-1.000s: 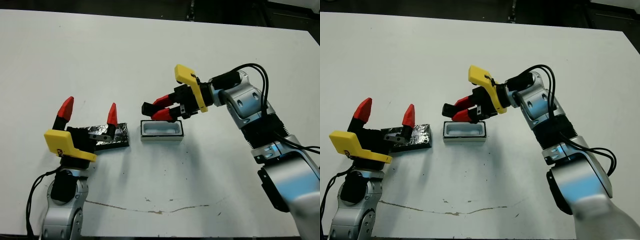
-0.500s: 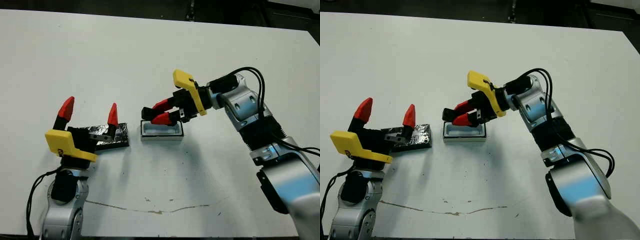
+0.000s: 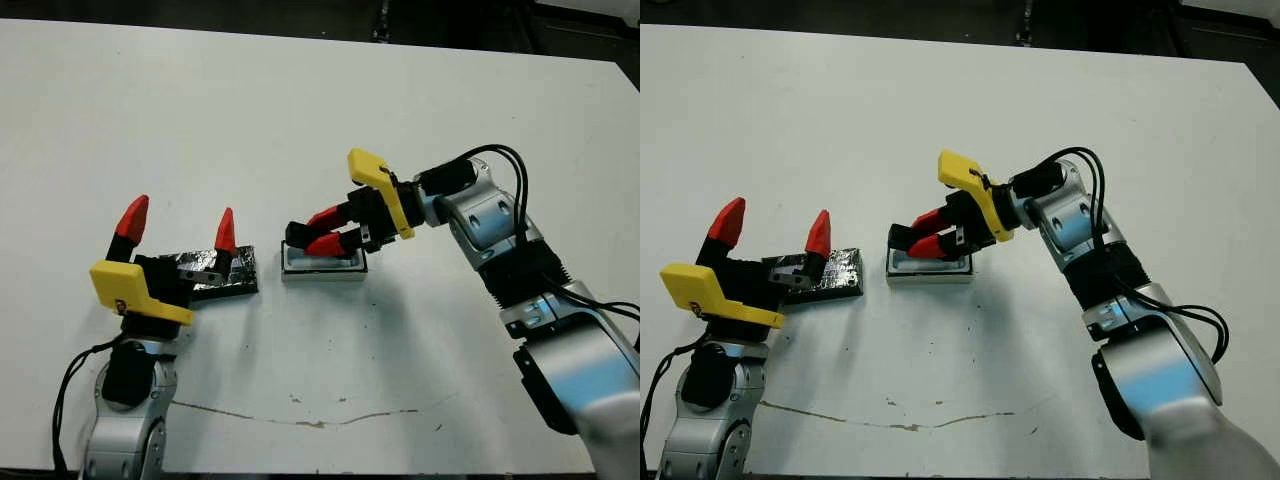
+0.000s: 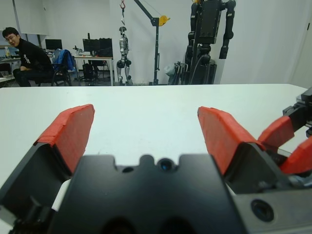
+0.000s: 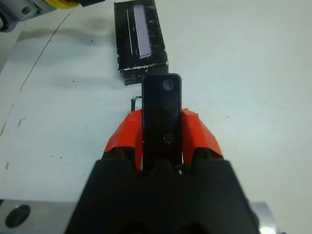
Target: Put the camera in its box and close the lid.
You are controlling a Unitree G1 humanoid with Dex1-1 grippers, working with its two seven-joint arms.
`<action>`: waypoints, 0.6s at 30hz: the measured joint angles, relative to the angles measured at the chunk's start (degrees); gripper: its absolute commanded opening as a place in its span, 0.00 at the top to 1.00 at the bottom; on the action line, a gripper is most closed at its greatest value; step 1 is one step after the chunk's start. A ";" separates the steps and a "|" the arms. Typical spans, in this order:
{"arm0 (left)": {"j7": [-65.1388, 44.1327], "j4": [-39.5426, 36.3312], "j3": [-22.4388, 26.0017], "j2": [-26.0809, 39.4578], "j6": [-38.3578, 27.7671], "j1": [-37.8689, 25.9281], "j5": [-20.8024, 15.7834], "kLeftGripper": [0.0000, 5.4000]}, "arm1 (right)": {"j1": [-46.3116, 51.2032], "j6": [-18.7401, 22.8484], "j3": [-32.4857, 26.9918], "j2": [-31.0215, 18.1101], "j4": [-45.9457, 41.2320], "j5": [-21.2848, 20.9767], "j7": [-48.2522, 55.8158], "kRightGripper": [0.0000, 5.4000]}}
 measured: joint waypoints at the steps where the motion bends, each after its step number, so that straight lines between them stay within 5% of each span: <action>1: 0.01 0.00 -0.01 -0.02 0.03 0.00 -0.05 0.00 | 0.19 0.00 0.04 -0.01 0.00 -0.11 0.00 0.69; 18: 0.04 -0.02 -0.11 -0.16 0.03 0.00 -0.22 0.00 | 0.77 -0.56 0.07 -0.57 0.35 -0.42 0.34 0.69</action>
